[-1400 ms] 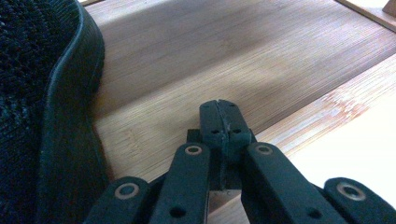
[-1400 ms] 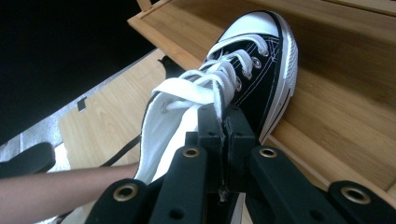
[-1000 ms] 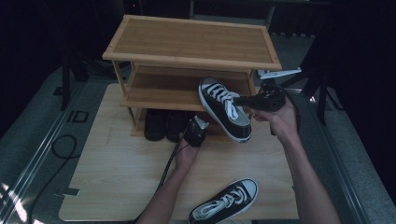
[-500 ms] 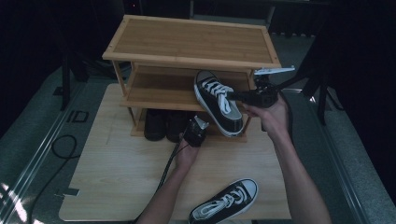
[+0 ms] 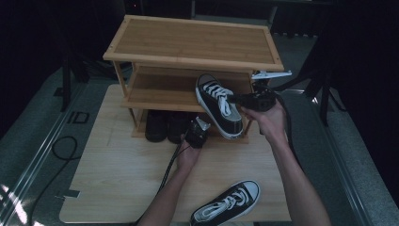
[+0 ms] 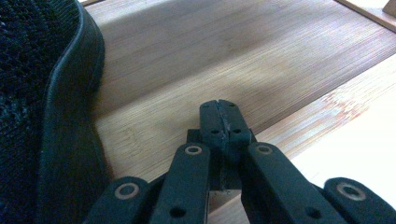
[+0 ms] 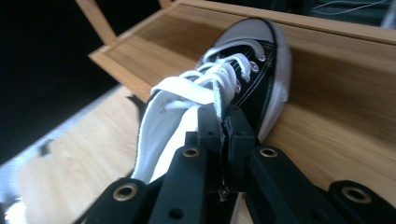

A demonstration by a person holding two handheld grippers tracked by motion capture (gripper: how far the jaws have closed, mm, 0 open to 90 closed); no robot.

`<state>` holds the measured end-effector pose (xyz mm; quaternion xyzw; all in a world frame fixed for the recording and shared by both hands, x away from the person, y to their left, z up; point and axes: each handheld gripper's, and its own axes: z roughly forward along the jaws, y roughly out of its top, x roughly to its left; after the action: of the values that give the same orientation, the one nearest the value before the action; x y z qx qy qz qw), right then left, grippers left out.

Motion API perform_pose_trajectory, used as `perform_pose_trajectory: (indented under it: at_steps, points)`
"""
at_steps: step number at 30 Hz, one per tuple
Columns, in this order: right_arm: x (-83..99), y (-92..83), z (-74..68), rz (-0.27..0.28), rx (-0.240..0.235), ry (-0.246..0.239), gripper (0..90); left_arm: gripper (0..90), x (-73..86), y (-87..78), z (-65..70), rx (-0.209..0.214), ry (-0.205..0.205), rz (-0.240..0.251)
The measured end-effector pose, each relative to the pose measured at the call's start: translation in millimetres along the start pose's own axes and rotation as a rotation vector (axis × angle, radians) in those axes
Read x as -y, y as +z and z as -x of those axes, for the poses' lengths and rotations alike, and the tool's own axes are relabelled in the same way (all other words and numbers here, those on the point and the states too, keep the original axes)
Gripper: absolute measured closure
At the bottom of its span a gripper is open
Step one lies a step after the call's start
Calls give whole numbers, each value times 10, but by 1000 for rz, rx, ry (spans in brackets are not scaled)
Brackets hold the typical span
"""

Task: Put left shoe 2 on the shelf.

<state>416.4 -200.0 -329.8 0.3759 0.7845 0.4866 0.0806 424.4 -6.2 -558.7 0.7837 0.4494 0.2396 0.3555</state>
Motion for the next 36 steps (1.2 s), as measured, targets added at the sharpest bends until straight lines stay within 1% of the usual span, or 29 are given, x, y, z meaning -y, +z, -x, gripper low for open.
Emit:
perform_pose_trajectory:
  at_steps: [1,2,4,7,12,16,17,22,25,26,27,29,31,32,34,36]
  points:
    - [17,7,12,-2,14,0,879,900,0,0,0,0,0,0]
    - [37,10,31,-3,18,8,878,900,0,0,1,0,0,0]
    - [67,0,65,14,1,30,871,900,0,0,1,-1,1,0]
    - [67,8,33,23,12,7,839,900,0,0,2,-1,-2,0]
    - [61,-55,43,39,-16,3,747,900,1,0,1,0,-4,1]
    - [61,-125,29,51,-20,-7,696,900,1,-1,1,0,-4,1]
    - [63,-141,25,53,-15,-9,688,900,1,-1,1,0,-4,1]
    - [69,-237,-8,80,-24,-20,663,900,1,-1,1,0,-4,0]
    - [79,-270,-13,91,-19,-22,630,900,1,-1,1,0,-4,1]
    - [85,-285,-19,100,-19,-24,623,900,1,0,0,1,-4,1]
    - [100,-303,-20,120,-20,-37,620,900,1,0,0,1,-5,1]
    - [137,-347,-17,139,-24,-28,619,900,1,0,-2,2,-6,1]
    - [193,-392,-18,160,-12,-27,617,900,1,0,-1,2,-5,1]
    - [219,-414,-23,167,2,-35,614,900,1,0,-1,2,-5,1]
    - [271,-468,-32,192,14,-49,614,900,1,0,0,1,-5,1]
    - [315,-526,-46,203,41,-60,621,900,1,0,0,1,-5,0]
